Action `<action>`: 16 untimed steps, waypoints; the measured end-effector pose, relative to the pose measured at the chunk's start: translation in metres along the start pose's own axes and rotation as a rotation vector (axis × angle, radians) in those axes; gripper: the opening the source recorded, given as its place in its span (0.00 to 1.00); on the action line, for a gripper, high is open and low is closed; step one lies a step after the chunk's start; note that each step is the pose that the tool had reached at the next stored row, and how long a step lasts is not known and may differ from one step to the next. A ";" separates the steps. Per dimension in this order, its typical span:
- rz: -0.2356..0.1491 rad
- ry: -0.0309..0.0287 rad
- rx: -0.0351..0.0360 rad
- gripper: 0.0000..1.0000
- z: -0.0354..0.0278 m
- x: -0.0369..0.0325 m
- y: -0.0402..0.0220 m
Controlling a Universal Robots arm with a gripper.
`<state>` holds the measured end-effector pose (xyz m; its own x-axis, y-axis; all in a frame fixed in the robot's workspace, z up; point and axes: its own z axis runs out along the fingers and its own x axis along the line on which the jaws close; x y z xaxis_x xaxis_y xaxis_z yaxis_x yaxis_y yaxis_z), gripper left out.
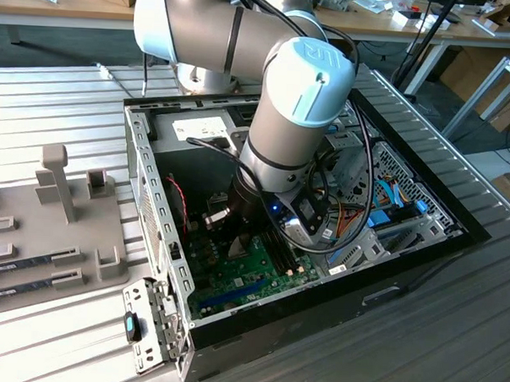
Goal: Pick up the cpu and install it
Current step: 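Place the cpu into insertion slot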
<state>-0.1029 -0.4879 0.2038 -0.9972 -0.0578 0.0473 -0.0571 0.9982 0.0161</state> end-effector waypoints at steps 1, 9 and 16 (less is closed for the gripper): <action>0.000 -0.0001 -0.0001 0.40 -0.0010 0.0000 0.0000; 0.002 0.0000 0.0011 0.40 -0.0015 0.0002 -0.0024; 0.075 -0.0009 0.0032 0.40 -0.0015 0.0002 -0.0026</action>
<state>-0.1029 -0.4905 0.2052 -0.9987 0.0171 0.0474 0.0175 0.9998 0.0093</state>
